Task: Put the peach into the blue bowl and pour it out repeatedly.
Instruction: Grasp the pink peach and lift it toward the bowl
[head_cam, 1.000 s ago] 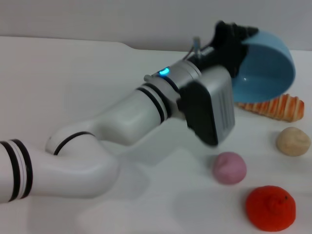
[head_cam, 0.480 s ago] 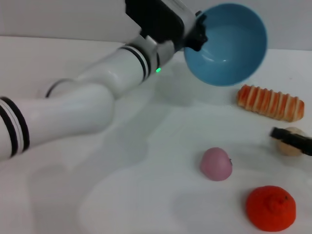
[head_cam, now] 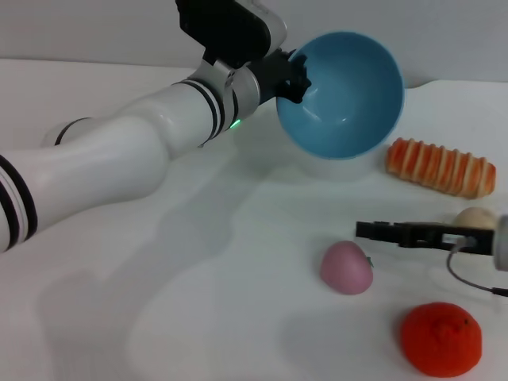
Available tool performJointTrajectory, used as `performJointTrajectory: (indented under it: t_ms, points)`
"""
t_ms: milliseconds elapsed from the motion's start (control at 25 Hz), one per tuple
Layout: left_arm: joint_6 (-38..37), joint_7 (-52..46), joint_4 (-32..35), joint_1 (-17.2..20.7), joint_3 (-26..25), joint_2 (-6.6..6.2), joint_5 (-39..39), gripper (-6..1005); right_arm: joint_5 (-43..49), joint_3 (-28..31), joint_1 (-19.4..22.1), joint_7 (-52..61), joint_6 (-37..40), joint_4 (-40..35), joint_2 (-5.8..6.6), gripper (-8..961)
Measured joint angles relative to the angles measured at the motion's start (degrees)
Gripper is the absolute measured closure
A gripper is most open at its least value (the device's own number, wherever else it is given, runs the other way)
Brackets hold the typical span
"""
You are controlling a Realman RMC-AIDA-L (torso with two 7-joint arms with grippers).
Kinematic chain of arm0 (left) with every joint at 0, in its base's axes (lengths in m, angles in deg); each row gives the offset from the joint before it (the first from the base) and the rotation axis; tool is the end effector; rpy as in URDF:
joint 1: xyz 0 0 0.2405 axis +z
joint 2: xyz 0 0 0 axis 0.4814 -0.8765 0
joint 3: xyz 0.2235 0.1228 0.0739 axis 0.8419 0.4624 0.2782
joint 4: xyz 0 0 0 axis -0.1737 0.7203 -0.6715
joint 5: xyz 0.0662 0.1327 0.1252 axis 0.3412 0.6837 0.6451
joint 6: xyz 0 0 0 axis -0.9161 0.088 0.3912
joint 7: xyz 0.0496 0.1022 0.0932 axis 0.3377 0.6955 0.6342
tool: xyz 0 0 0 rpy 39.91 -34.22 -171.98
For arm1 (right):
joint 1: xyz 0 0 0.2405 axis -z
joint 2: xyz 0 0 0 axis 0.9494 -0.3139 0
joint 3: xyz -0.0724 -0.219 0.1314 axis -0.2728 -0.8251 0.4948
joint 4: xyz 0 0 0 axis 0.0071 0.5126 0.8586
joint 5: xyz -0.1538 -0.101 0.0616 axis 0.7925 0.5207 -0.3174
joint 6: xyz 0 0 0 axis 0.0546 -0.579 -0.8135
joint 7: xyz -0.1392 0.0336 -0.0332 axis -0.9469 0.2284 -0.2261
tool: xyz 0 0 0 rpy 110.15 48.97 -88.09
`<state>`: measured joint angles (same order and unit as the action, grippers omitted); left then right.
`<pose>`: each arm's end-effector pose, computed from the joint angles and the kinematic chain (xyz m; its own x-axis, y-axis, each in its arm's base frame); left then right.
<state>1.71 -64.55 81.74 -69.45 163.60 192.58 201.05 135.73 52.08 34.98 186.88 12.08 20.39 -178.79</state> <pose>-0.1645 0.4164 -0.1018 0.9054 0.2252 0.3600 0.4222 -0.5689 -0.7058 0.2981 0.3276 -0.0673 0.3815 -0.8296 -0.4077 -0.9115 -0.4110 -0.0166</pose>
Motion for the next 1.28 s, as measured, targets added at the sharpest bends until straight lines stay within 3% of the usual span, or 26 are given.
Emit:
performJointTrajectory:
  t_ms: [440, 800, 1280]
  points:
    - [-0.07, -0.13, -0.51, 0.5, 0.36, 0.12, -0.06, 1001, 0.15, -6.32, -3.16, 2.27, -4.19, 4.97, -0.29, 444]
    - [0.15, -1.11, -0.73, 0.59, 1.84, 0.19, -0.06, 1001, 0.13, -7.33, -4.27, 2.17, -4.22, 7.13, -0.48, 445]
    - [1.23, -1.65, -0.76, 0.89, 3.29, 0.15, -0.06, 1001, -0.14, -7.76, -3.39, 1.72, -4.11, 6.54, -0.53, 673]
